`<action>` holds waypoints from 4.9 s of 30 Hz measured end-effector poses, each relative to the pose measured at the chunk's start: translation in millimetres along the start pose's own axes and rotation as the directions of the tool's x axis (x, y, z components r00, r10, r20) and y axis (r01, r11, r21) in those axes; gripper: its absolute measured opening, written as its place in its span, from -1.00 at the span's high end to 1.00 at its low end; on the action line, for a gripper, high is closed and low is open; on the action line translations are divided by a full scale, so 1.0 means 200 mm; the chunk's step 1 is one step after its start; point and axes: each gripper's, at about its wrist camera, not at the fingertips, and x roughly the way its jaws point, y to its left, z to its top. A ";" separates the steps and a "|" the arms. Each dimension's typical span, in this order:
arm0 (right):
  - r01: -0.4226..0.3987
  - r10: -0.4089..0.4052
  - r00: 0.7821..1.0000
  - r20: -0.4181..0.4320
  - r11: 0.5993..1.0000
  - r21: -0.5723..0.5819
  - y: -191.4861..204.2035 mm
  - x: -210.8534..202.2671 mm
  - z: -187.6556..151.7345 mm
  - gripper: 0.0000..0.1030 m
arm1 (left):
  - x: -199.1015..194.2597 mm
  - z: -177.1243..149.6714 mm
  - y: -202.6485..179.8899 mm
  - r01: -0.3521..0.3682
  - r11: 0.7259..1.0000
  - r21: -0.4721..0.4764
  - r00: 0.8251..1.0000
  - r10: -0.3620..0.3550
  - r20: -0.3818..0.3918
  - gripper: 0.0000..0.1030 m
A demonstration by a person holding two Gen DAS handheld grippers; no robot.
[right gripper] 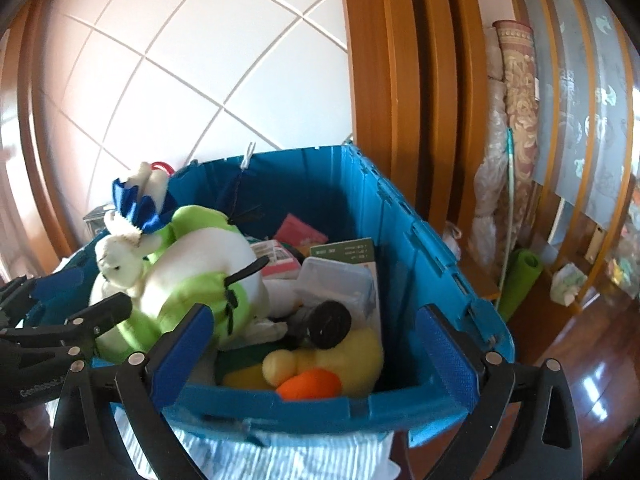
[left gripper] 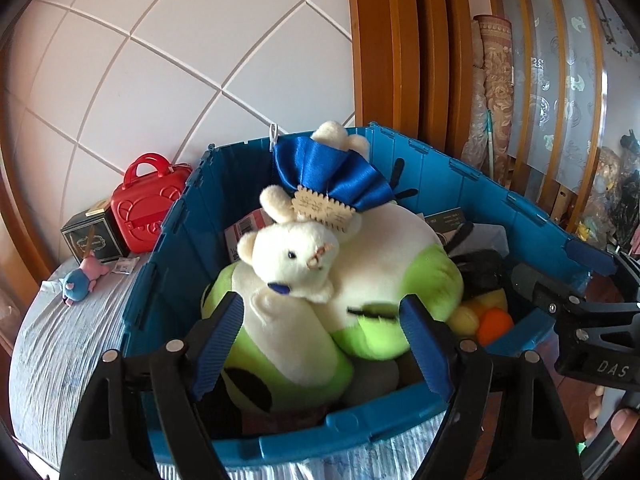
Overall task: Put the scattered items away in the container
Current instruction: 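Open both tools to drop the bear and floss box into the crate, then move both tools back toward the pig plush and tissue packet, then grasp the pig plush with the left tool while the right tool grasps the tissue packet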
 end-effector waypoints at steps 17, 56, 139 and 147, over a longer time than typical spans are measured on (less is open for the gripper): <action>0.012 -0.010 0.997 0.073 1.000 -0.027 0.45 -0.30 -0.04 -1.00 | -0.38 -0.15 0.46 0.035 0.998 -0.055 0.995 -0.030 0.092 -0.55; -0.331 0.305 0.936 -0.177 0.934 -0.138 2.41 0.92 0.05 -1.00 | 0.22 -0.48 2.82 -0.419 0.856 -0.303 0.899 0.346 -0.266 -0.56; -0.452 0.361 0.670 -0.649 0.892 0.030 3.28 2.02 -0.35 0.01 | 0.84 -0.69 3.52 -0.293 0.817 -0.497 0.902 0.064 -0.427 -0.47; -0.358 0.254 0.788 -0.561 0.930 -0.082 3.16 2.13 -0.12 -0.13 | 1.26 -0.72 3.45 -0.357 0.759 -0.544 0.840 0.007 -0.542 -0.69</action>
